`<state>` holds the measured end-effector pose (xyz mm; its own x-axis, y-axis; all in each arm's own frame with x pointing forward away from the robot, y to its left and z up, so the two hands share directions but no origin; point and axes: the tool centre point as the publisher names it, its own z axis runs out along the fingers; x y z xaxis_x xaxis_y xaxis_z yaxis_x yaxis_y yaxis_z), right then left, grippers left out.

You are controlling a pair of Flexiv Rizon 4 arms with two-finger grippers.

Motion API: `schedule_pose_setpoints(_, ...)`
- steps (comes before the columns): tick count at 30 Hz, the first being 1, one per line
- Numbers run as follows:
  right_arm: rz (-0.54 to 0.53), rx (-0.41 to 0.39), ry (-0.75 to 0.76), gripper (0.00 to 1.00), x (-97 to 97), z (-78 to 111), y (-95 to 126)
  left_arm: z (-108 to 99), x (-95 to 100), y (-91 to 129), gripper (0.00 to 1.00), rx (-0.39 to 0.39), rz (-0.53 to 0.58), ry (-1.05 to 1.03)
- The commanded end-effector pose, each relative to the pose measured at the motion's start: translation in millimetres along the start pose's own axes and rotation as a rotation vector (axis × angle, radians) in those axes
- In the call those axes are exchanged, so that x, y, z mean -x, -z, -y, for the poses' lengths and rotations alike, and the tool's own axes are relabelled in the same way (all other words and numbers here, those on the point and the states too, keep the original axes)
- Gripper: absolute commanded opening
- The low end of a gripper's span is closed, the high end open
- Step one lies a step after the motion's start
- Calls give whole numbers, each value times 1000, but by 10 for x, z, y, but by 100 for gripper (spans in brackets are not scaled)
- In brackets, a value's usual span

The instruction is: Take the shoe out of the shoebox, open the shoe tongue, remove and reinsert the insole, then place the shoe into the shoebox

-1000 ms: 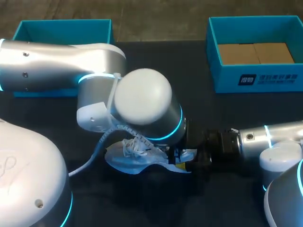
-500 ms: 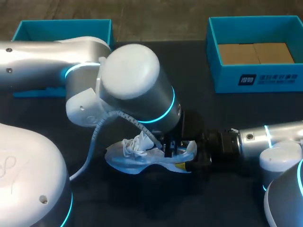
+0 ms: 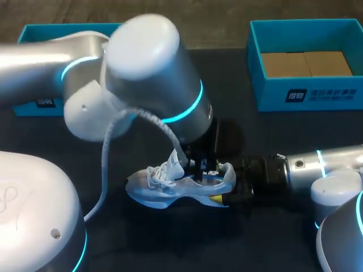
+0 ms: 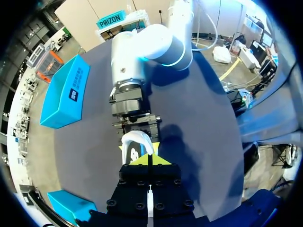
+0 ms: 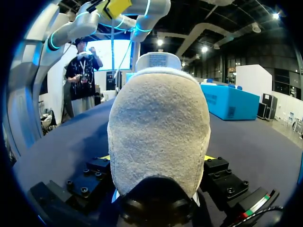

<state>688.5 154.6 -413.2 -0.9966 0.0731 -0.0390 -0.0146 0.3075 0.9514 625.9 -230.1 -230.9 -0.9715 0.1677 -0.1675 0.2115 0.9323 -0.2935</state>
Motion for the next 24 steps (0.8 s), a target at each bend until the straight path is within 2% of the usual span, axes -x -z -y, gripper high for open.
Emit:
schedule_pose_setpoints(1,1,-5,0,0,-5,-13,-7,-61,-30,222,0,-4,-1,-3)
schedule_pose_setpoints(10,1,-5,0,0,-5,-13,-7,-51,-155,303,0,10,12,-6)
schedule_pose_setpoints(11,1,-5,0,0,-5,-13,-7,-55,-166,302,5,13,19,-3)
schedule_pose_setpoints(13,1,-5,0,0,-5,-13,-7,-69,-198,280,40,21,52,4)
schedule_pose_setpoints(14,1,-5,0,0,-5,-13,-7,-77,-214,265,46,20,48,3)
schedule_pose_setpoints(18,1,-5,0,0,-5,-13,-7,-103,-233,171,49,30,72,11)
schedule_pose_setpoints(24,1,-5,0,0,-5,-13,-7,-145,-191,83,47,35,78,3)
